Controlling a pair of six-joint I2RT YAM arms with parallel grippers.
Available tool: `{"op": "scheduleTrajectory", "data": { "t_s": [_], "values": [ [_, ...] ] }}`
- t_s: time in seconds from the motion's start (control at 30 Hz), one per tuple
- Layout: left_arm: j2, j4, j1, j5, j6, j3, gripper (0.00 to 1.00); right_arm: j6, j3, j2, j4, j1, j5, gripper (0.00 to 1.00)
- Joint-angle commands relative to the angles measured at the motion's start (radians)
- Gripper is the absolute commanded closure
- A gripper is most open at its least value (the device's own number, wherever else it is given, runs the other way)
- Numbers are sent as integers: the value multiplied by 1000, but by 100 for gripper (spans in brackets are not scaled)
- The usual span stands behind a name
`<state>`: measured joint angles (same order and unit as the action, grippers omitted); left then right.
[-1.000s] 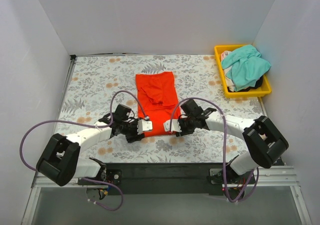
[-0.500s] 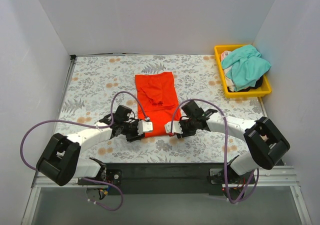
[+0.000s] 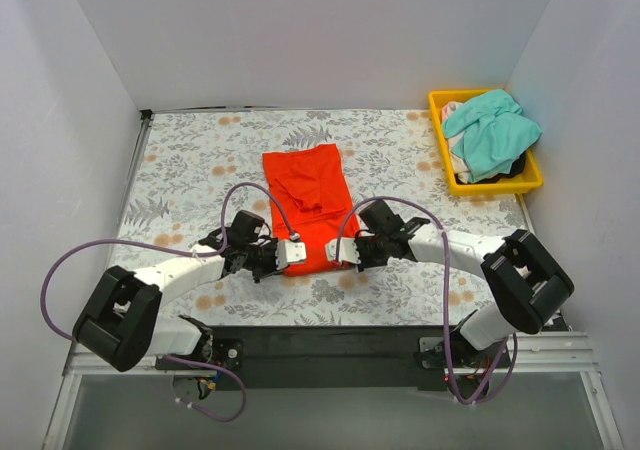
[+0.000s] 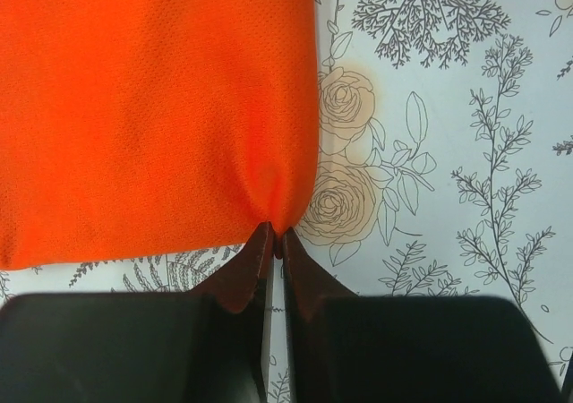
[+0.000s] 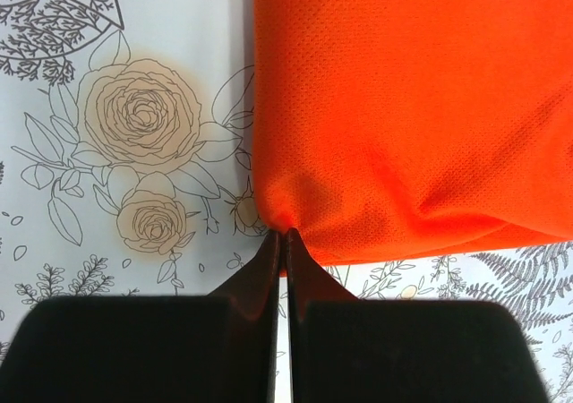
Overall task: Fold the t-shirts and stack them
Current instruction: Fold the tshirt
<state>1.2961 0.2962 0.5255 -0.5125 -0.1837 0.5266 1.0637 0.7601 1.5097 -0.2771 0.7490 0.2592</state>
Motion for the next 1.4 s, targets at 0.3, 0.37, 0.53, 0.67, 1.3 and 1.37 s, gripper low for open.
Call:
{"op": "scheduleTrajectory", "data": {
  "t_s": [0.3, 0.37, 0.53, 0.67, 1.3, 1.37],
  "values": [
    [5, 147, -93, -61, 38, 266, 100, -166, 347, -20, -246, -108, 106, 99],
    [8, 190, -99, -69, 27, 329, 100, -168, 376, -28, -295, -108, 129, 99],
    [-29, 314, -99, -144, -40, 398, 100, -182, 404, -71, -367, -105, 149, 99],
    [-64, 577, -99, -182, -155, 444, 100, -208, 387, -141, -477, -65, 170, 99],
    [514, 609, -324, -279, -102, 878, 100, -50, 886, 385, -619, -243, 247, 99],
    [581, 591, -332, -265, -80, 903, 100, -76, 975, 469, -619, -260, 258, 99]
  ]
}}
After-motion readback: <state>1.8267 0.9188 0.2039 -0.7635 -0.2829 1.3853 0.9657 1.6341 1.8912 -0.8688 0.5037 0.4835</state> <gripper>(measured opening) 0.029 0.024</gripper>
